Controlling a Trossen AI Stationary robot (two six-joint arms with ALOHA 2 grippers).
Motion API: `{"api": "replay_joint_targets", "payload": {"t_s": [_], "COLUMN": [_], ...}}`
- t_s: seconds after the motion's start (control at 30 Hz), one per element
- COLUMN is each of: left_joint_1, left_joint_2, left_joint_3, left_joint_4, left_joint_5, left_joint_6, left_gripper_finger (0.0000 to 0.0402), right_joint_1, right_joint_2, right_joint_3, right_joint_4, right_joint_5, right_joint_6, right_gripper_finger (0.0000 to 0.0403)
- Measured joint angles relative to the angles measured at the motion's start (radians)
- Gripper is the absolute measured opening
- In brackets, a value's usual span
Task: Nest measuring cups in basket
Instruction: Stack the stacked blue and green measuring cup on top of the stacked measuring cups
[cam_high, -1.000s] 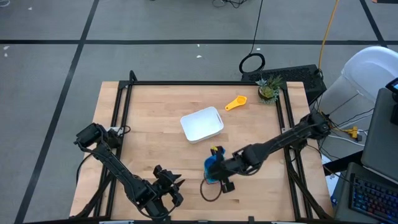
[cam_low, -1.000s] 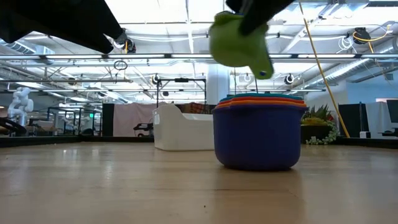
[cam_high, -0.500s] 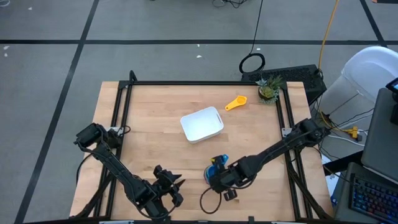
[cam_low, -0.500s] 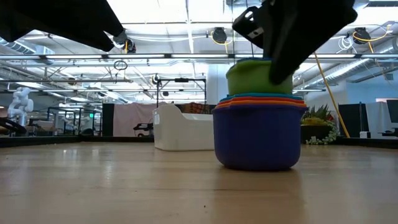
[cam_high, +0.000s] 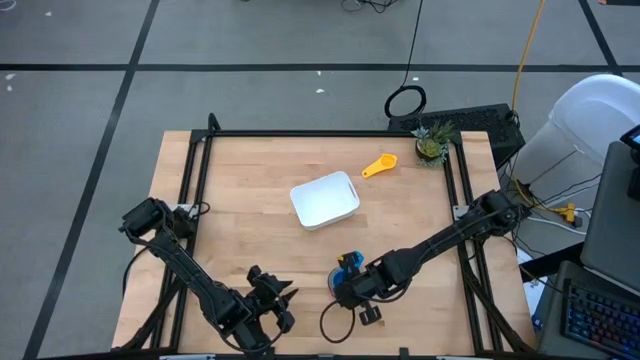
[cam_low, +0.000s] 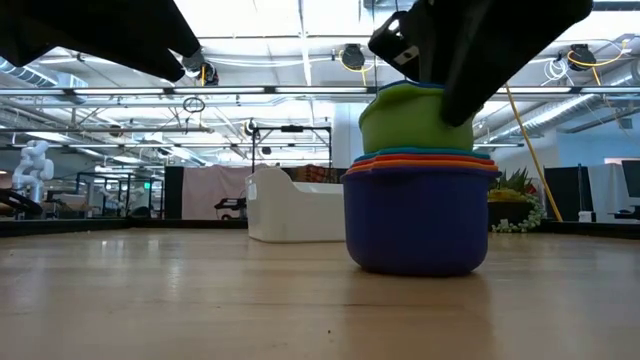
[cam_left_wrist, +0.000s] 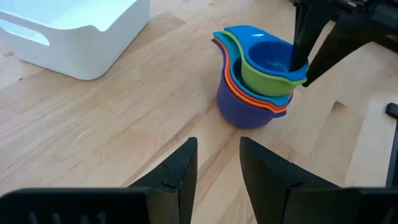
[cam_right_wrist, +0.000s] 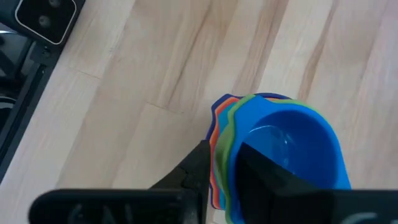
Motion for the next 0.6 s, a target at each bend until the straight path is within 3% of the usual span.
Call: {"api": "replay_joint_targets", "payload": {"t_s": [0.6], "left_joint_1": [0.000], "left_joint_2": [0.000], "left_joint_3": [0.000], "left_joint_4": [0.009], "left_joint_5": [0.000], "left_joint_6": [0.005], "left_gripper_finger": [0.0122], "right_joint_1": [-0.009], "right_joint_2": [0.000], "right_joint_3": [-0.055], "right_joint_4": [0.060], "right_joint_5": [0.000], "right_joint_6": [0.024], "right_gripper_finger": [0.0162]}}
